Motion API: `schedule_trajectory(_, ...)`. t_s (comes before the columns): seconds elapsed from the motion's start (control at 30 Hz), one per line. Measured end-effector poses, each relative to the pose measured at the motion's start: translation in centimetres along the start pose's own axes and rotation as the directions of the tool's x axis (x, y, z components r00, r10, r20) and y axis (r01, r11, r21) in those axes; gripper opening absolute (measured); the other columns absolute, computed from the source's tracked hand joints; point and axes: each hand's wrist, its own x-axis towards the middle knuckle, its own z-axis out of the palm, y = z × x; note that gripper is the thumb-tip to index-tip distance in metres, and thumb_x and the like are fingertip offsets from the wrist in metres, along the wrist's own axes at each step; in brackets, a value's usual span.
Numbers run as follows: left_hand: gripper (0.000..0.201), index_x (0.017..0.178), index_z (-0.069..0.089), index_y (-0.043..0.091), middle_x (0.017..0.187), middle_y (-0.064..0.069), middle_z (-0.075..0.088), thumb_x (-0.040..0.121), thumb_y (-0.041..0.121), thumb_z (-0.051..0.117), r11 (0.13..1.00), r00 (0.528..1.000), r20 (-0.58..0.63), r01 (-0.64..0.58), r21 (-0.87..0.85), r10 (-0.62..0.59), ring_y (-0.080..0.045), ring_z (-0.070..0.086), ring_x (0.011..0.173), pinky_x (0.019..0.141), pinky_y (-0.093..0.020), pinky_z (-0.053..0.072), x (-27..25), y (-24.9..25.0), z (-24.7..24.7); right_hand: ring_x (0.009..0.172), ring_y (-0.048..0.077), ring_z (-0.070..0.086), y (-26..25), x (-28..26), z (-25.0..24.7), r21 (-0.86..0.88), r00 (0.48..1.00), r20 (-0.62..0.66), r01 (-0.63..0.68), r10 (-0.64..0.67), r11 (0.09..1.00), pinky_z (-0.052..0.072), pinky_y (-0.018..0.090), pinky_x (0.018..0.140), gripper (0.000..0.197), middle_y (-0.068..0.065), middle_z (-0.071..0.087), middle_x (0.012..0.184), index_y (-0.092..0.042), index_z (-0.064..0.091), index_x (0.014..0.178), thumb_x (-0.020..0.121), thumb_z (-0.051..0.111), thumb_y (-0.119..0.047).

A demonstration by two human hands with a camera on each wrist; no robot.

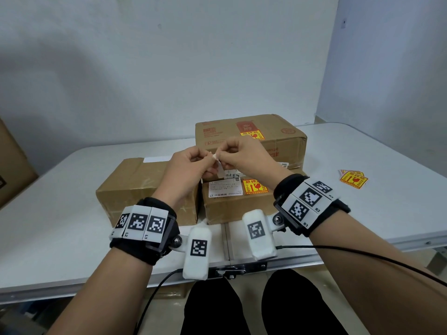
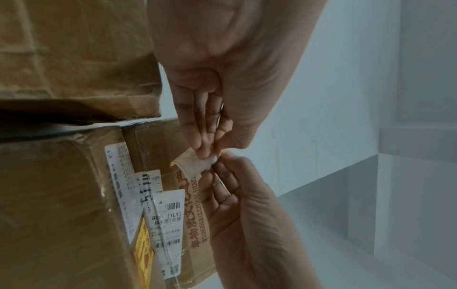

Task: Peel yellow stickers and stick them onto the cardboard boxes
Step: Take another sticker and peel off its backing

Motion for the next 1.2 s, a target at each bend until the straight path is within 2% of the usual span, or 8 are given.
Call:
schedule_trajectory(0.1,0.011,0.088,0.067,-0.002,0.074,-0.008,0.071,0.087,0.009,0.065,1.000,1.000,0.005,0.012,-0.026,-0.012,-0.008,0.066,0.062,0.060,-0.016,0.053,-0.1,0.1,0.0,0.059,0.006,0.060,0.0,0.0,-0.1,0.098,0.998,0.025,-0.060,0.058,0.993,0.054,0.016,0.063,0.011,0.005,0.065,0.068,-0.001,0.071,0.085,0.088,0.061,-0.006)
schedule_trajectory(0.23,0.011,0.087,0.068,0.003,0.077,-0.007,0.073,0.087,0.014,0.066,1.000,1.000,0.029,0.010,0.018,-0.011,-0.010,0.067,0.067,0.062,-0.017,0.053,0.1,0.1,-0.4,0.074,0.012,0.067,0.1,0.0,-0.4,0.244,0.987,0.119,-0.135,0.108,0.960,0.058,0.021,0.072,0.015,0.010,0.072,0.084,-0.001,0.073,0.094,0.090,0.063,-0.011)
schedule_trajectory(0.5,0.012,0.084,0.066,0.004,0.081,-0.013,0.073,0.084,0.015,0.068,0.997,0.994,0.086,0.071,-0.008,-0.070,-0.012,0.068,0.070,0.064,-0.017,0.055,0.1,0.5,-0.5,0.063,0.007,0.062,-0.4,-0.1,-0.5,0.240,0.975,0.154,-0.194,0.160,0.951,0.057,0.020,0.070,0.008,-0.002,0.068,0.073,-0.005,0.069,0.083,0.089,0.065,-0.008)
schedule_trajectory(0.63,0.012,0.075,0.065,0.008,0.076,-0.010,0.072,0.086,0.005,0.061,0.986,0.985,0.098,0.148,-0.071,-0.141,-0.011,0.068,0.067,0.060,-0.015,0.053,0.2,0.7,-0.8,0.064,0.009,0.060,-0.5,-0.2,-0.6,0.263,0.965,0.173,-0.240,0.199,0.934,0.058,0.025,0.075,0.014,0.002,0.064,0.073,-0.009,0.066,0.078,0.091,0.062,-0.009)
schedule_trajectory(0.77,0.009,0.079,0.066,0.006,0.074,-0.007,0.073,0.087,0.005,0.061,0.979,0.981,0.104,0.174,-0.109,-0.163,-0.011,0.069,0.067,0.061,-0.016,0.055,0.1,0.7,-1.1,0.068,0.012,0.061,-0.4,-0.3,-0.8,0.336,0.955,0.182,-0.284,0.234,0.898,0.057,0.024,0.073,0.009,0.007,0.064,0.080,-0.004,0.065,0.091,0.094,0.058,-0.008)
schedule_trajectory(1.0,0.032,0.089,0.069,0.008,0.079,-0.007,0.073,0.086,0.040,0.066,0.991,0.990,0.047,0.131,0.011,-0.132,-0.013,0.069,0.070,0.070,-0.022,0.057,0.5,0.5,-0.3,0.061,0.005,0.059,0.1,-0.2,-0.2,0.236,0.980,0.083,-0.198,0.183,0.951,0.055,0.019,0.064,0.011,-0.001,0.063,0.074,-0.004,0.065,0.098,0.094,0.058,-0.011)
schedule_trajectory(1.1,0.021,0.084,0.068,0.010,0.074,-0.005,0.071,0.083,0.030,0.072,0.991,0.990,0.061,0.120,0.066,-0.124,-0.011,0.064,0.067,0.068,-0.020,0.055,0.6,0.4,-0.3,0.067,0.008,0.060,0.2,-0.1,0.0,0.216,0.981,0.071,-0.190,0.178,0.958,0.055,0.020,0.067,0.011,0.001,0.065,0.080,-0.005,0.066,0.099,0.094,0.057,-0.011)
schedule_trajectory(1.2,0.011,0.081,0.064,0.006,0.073,-0.008,0.069,0.086,0.014,0.069,0.985,0.983,0.092,0.165,-0.049,-0.160,-0.012,0.065,0.066,0.064,-0.016,0.054,0.6,0.6,-0.3,0.071,0.012,0.061,0.2,-0.1,-0.1,0.224,0.978,0.098,-0.203,0.186,0.953,0.056,0.021,0.067,0.014,0.006,0.066,0.084,-0.002,0.065,0.100,0.096,0.055,-0.012)
